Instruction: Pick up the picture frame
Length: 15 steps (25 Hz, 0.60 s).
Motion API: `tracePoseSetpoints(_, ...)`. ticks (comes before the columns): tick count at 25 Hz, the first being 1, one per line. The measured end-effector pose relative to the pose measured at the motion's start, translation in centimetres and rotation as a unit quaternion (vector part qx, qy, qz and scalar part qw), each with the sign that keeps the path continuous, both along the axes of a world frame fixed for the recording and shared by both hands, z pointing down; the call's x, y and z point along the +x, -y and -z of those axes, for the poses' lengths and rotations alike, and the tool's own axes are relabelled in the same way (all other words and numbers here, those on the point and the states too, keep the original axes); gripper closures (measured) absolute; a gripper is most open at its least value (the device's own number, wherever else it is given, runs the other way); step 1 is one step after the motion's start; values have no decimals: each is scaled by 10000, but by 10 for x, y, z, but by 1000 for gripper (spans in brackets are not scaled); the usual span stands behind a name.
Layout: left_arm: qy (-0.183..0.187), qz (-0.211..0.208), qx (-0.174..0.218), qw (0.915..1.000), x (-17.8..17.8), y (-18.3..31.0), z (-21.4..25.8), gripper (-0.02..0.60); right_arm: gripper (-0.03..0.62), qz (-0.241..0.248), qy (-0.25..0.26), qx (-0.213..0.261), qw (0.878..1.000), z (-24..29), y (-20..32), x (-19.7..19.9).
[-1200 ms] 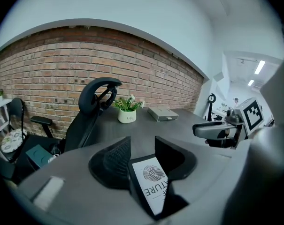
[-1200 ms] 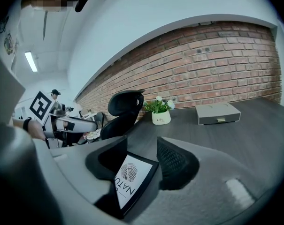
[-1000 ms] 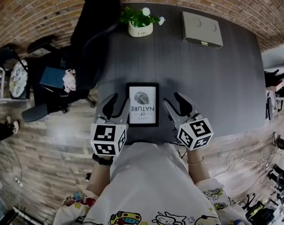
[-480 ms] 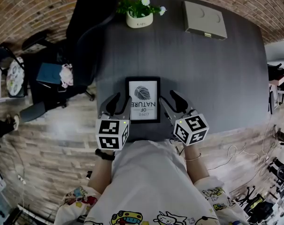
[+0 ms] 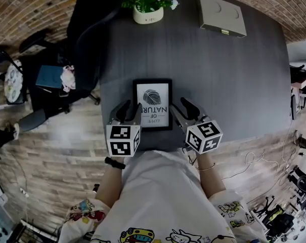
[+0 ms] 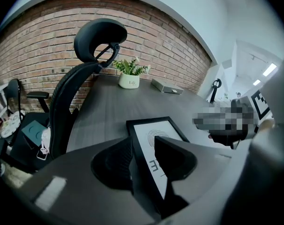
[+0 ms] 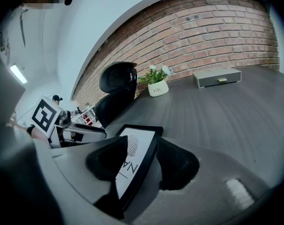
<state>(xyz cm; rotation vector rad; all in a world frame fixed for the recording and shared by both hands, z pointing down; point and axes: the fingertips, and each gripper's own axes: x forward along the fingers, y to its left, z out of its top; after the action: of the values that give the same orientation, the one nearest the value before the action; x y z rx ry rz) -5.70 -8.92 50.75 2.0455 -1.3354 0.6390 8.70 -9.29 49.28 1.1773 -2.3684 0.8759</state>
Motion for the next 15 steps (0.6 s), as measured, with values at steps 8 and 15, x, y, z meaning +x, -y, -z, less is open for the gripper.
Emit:
tracePoseSetpoints(8, 75, 9, -288, 9996, 1, -9, -24, 428, 402, 52, 85, -204, 9997, -14, -6, -4)
tracePoseSetpoints(15, 108, 25, -445, 9989, 0, -14, -38, 439, 402, 78, 111, -328, 9994, -22, -11, -8)
